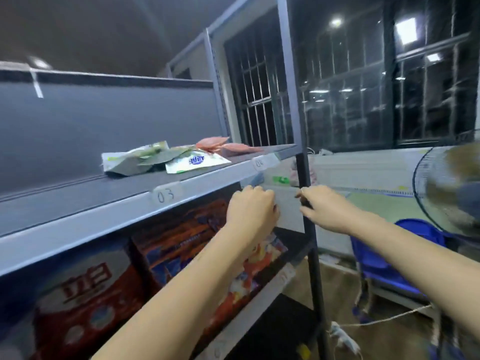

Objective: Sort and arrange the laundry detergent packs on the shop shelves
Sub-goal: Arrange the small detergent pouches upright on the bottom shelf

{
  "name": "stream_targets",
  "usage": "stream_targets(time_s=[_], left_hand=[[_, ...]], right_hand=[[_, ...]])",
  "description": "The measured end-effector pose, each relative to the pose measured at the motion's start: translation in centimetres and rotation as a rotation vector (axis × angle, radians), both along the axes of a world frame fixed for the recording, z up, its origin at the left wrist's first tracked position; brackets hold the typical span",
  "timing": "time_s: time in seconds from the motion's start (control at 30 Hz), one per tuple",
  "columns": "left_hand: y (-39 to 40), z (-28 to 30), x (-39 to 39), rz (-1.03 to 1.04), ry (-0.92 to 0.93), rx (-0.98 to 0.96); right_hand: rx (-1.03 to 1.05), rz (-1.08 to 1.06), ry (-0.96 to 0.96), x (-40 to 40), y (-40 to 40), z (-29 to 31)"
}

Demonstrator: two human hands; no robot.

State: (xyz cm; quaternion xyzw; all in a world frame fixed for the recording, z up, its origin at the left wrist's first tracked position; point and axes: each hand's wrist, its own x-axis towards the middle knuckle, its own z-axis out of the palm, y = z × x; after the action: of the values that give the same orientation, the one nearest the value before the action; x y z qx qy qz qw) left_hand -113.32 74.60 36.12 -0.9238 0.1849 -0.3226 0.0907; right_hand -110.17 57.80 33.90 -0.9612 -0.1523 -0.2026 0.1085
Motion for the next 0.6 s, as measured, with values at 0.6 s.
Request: stream_targets(time_s=[0.6], left_hand=[[22.4, 17.8, 14.3, 0.843, 0.126, -0.292]], right_hand=[[-0.107, 0.018, 0.197, 24.9, 10.0, 15.6]])
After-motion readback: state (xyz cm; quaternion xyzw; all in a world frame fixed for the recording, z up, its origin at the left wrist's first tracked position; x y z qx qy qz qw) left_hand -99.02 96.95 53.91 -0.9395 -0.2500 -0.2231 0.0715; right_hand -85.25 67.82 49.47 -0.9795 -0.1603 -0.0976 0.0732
